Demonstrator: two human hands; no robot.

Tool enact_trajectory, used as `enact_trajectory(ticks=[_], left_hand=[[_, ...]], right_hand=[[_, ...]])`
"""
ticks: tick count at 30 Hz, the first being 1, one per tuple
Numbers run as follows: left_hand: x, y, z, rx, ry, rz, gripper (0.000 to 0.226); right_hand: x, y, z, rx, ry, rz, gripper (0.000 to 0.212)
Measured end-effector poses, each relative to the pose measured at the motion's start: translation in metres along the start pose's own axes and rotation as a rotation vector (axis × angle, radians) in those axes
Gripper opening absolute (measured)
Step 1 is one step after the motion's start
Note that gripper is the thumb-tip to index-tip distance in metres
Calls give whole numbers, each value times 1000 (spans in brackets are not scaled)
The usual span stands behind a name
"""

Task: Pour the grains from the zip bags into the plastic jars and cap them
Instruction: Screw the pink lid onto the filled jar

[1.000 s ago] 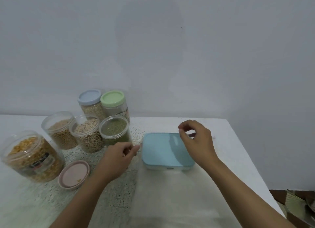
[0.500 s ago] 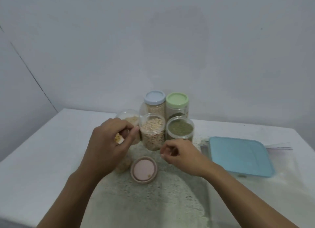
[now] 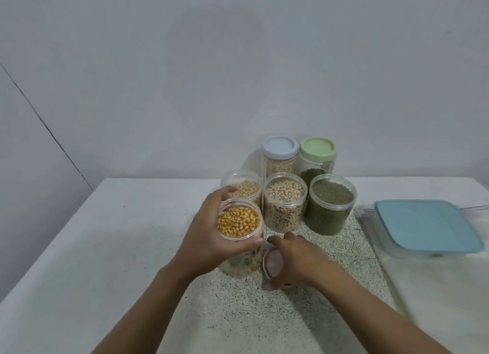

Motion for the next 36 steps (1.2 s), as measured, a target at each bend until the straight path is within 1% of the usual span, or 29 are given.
enact_trajectory(ticks=[1,4,5,7,10,12,16,21,24,27,29,32,36], left_hand=[[-2,-5,-4,-81,7,29,99],[-9,-20,-17,-305,41,106,96],[-11,-23,-20,-344,49,124,94],[-10,-25,-24,-386,61,112,89],[-6,-23,-27,-399,82,52,86],[-5,-21,-26,-407,87,23,87],[-6,-20,-29,-445,111,-5,91],[-6,-20,-29,-432,141,-15,96],[-5,-19,-28,-408,133,-6,96],[-5,-19,-28,-402,128,-6,95],[-5,-18,-27,-403,124,-5,93],[-4,-19,-28,-415,125,-9,92],[-4,-19,-28,-417,131,-12,91]], right_hand=[[0,-2,0,-12,-5,7,104],[2,-9,4,0,-27,45,95],[1,-8,7,46,-43,56,92],[-1,1,12,223,-87,69,90],[-6,26,15,488,-96,90,89],[-12,43,14,561,-85,86,87],[-26,77,5,581,-60,68,78],[-34,117,-5,661,-19,224,70],[-28,132,-22,690,-2,279,76],[-12,134,-41,712,-11,305,94],[-1,132,-51,715,-15,313,100],[9,128,-64,735,2,361,93],[11,116,-74,904,71,484,80]])
Point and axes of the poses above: each hand's wrist, its own x-axis towards the middle knuckle, its own y-axis out of the back of the hand, z = x × y, the point moved 1 cm from there along x, towards the middle knuckle, and after that the axes turned 1 degree about z, right-handed, at the moved point
